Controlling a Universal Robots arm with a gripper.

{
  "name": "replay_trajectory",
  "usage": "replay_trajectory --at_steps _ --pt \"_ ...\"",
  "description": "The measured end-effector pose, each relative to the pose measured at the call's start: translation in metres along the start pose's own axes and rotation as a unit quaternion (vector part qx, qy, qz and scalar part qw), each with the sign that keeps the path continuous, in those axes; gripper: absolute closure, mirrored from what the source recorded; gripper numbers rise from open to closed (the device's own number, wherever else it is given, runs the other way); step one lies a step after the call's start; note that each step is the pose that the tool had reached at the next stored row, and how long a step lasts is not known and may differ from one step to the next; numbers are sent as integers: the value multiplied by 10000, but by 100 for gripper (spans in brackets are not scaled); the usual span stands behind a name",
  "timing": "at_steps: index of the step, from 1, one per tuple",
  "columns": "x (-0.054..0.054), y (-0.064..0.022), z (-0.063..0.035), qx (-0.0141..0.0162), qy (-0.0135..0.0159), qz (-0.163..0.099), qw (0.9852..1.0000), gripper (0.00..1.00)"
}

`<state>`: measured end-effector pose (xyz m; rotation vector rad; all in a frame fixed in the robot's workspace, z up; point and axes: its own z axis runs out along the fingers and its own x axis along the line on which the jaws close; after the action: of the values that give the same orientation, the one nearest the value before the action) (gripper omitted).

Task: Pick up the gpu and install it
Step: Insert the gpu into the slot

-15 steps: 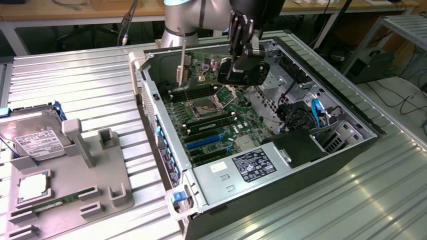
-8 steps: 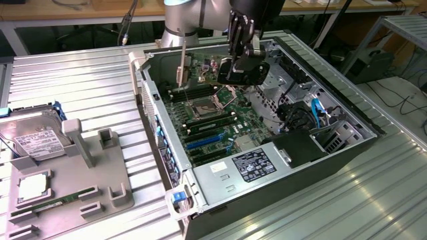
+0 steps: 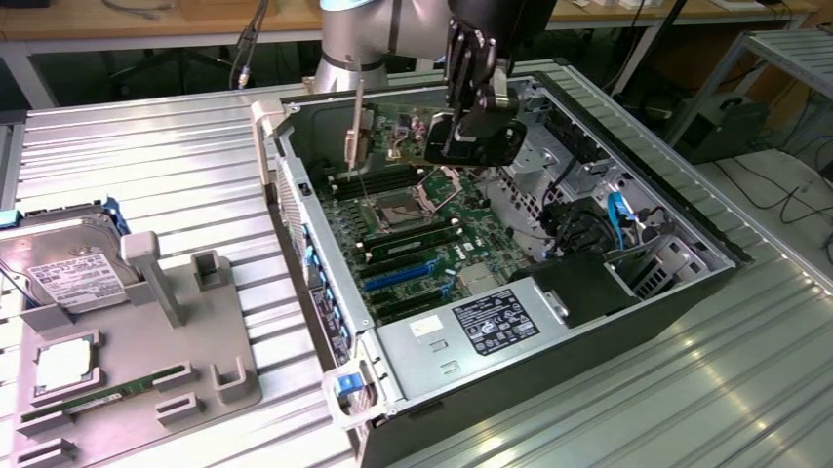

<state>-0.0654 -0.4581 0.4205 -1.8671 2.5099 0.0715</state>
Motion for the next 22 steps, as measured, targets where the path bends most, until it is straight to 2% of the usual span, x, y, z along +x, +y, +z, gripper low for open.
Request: replay_trajectory --at_steps 5,16,19,22 --pt "-4 -5 1 -5 3 -83 10000 71" --pt "-7 -16 2 -20 15 -466 9989 71" --pt "-7 -17 4 -27 20 -659 9978 71" --pt "-7 -17 6 -35 28 -921 9957 71"
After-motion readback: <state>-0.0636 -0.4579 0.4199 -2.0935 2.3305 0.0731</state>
